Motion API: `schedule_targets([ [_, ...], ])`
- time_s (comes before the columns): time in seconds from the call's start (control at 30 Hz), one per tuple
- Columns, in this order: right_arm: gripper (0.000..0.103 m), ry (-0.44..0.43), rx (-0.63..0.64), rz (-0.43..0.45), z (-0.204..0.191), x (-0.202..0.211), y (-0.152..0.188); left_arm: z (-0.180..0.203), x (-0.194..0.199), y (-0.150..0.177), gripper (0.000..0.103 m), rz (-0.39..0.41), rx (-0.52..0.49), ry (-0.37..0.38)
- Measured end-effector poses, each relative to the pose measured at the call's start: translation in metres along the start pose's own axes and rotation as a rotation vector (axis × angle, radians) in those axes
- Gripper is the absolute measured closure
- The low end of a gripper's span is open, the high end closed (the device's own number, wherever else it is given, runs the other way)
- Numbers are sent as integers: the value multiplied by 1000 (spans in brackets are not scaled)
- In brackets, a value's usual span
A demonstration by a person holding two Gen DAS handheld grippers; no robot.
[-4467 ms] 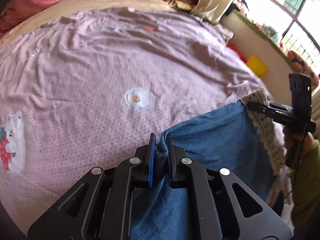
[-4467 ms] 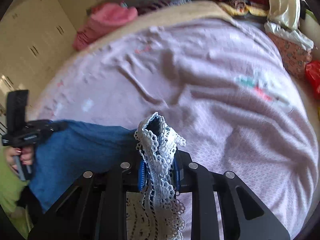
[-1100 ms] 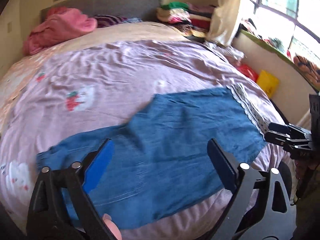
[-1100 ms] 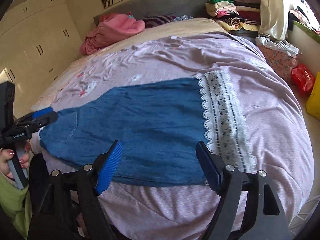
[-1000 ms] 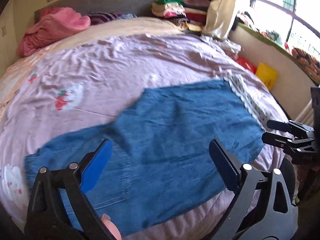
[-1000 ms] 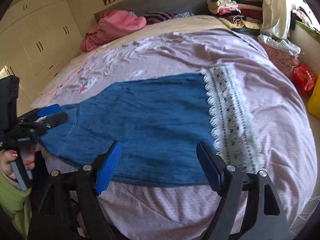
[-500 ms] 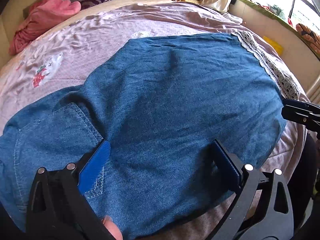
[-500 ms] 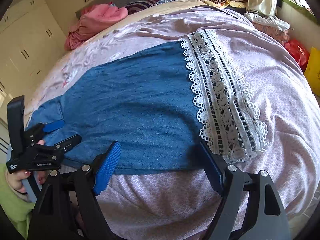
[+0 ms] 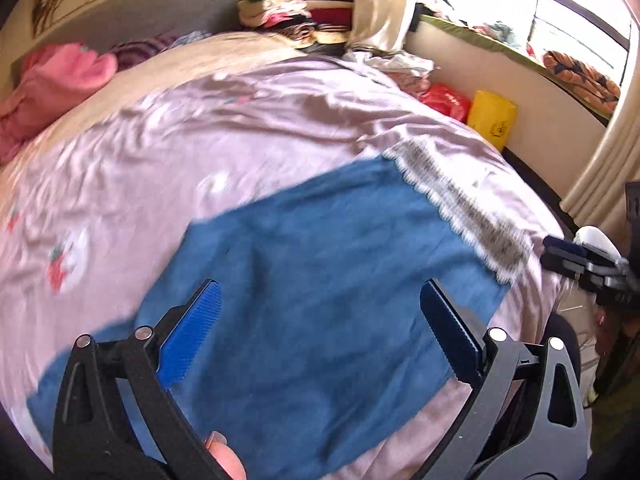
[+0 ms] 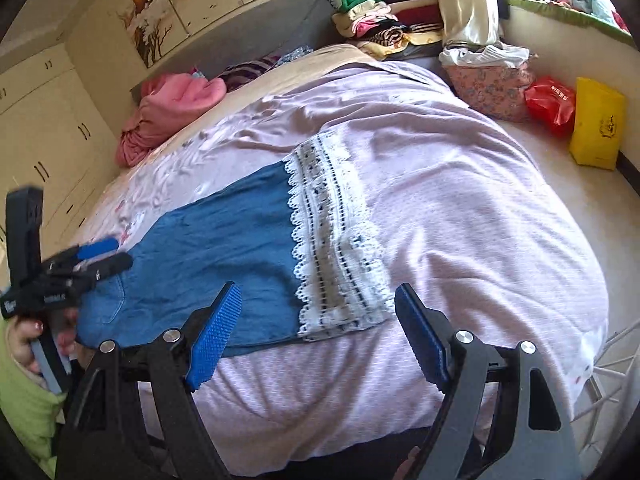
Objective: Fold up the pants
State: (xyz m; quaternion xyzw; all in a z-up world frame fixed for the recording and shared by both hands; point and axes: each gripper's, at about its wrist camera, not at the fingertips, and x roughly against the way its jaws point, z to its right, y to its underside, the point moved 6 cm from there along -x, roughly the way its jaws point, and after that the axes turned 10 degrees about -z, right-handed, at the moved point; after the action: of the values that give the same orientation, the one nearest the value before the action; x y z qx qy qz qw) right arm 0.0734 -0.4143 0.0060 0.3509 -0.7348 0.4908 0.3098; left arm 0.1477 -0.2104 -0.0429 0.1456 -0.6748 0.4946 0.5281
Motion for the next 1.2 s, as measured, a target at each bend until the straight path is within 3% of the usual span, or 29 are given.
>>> schedule_targets([
  [0.23, 25, -30, 7, -25, 7, -18, -10, 42, -43, -63, 10, -64, -66, 97],
  [0.5, 31, -60, -3, -75, 13, -44, -16, 71, -88, -117, 10, -129, -109, 82],
  [0.63, 37, -81, 6, -103, 11, -53, -17, 86, -107, -130, 13, -157, -131, 80],
  [0.73, 39, -84, 10, -118, 10, -58, -17, 96, -124, -136, 22, -205, -126, 94],
  [0.8, 39, -87, 7, -127, 11, -61, -18, 100, -138, -137, 34, -254, -123, 76],
  [1.0, 43, -69, 8, -166, 10, -73, -22, 98, -175, -141, 38, -350, -59, 49],
  [1.2, 62, -39, 11, -169, 11, -78, -25, 98, -190, -140, 47, -384, -30, -2],
])
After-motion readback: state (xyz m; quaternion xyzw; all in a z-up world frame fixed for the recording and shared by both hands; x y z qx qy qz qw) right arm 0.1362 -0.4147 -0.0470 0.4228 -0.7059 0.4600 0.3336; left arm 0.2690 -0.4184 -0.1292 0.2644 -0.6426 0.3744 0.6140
